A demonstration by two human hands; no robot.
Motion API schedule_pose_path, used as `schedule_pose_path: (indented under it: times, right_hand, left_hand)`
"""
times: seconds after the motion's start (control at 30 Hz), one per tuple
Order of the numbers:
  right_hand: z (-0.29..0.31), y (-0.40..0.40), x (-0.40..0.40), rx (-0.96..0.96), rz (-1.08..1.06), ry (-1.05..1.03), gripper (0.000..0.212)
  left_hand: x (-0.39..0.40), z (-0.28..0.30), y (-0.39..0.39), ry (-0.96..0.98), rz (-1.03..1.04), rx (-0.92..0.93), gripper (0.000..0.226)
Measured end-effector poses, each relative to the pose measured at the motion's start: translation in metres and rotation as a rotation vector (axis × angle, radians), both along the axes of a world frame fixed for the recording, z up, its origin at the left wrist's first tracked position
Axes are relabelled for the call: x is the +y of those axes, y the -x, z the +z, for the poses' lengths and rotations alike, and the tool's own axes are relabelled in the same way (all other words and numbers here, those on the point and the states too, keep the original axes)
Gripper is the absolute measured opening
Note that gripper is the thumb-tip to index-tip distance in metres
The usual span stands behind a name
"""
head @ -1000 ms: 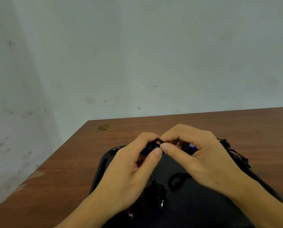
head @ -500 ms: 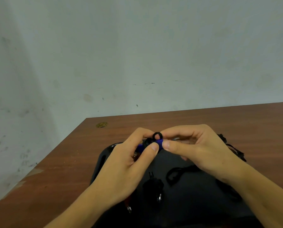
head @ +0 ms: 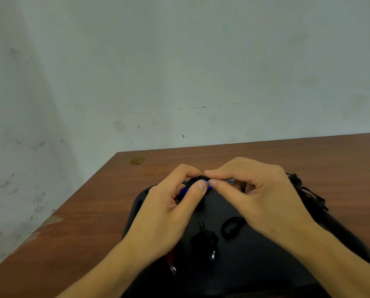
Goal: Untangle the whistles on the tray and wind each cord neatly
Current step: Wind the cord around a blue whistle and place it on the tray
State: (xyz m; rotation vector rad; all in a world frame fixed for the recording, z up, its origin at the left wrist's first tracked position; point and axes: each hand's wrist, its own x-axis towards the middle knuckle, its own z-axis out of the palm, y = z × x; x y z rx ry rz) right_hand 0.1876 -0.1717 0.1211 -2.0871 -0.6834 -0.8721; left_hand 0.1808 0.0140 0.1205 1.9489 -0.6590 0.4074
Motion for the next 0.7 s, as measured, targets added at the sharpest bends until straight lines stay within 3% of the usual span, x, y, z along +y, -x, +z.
schedule_pose_path:
  times: [0.17, 0.3, 0.47, 0.57, 0.7]
  right_hand:
    - [-0.0046, -0.0016, 0.0083, -0.09, -0.006, 0.015, 0.023]
    - [-0.0062, -0.0054, 0.0091, -0.106, 0.016, -0.074, 0.022]
    - [-0.0036, -0.0046, 0.0062, -0.07, 0.037, -0.151, 0.021]
    - [-0.0035, 0.0002, 0.0088, 0.03, 0.11, -0.214, 0.023]
    - [-0.0016, 0.0028, 0.0105, 0.212, 0.24, -0.379, 0.021]
  left_hand:
    - [-0.0005, 0.0024, -0.0013, 0.197, 0.0, 0.157, 0.011]
    - [-0.0032, 0.0011, -0.0017, 0.299, -0.174, 0.293, 0.019]
    - [-0.0058, -0.0026, 0.0023, 0.311, -0.309, 0.295, 0.017]
    - [-0.0051, -0.0009, 0.0028, 0.327, -0.278, 0.254, 0.003]
    - [-0.0046, 0.0025, 0.0041, 0.348, -0.239, 0.227, 0.009]
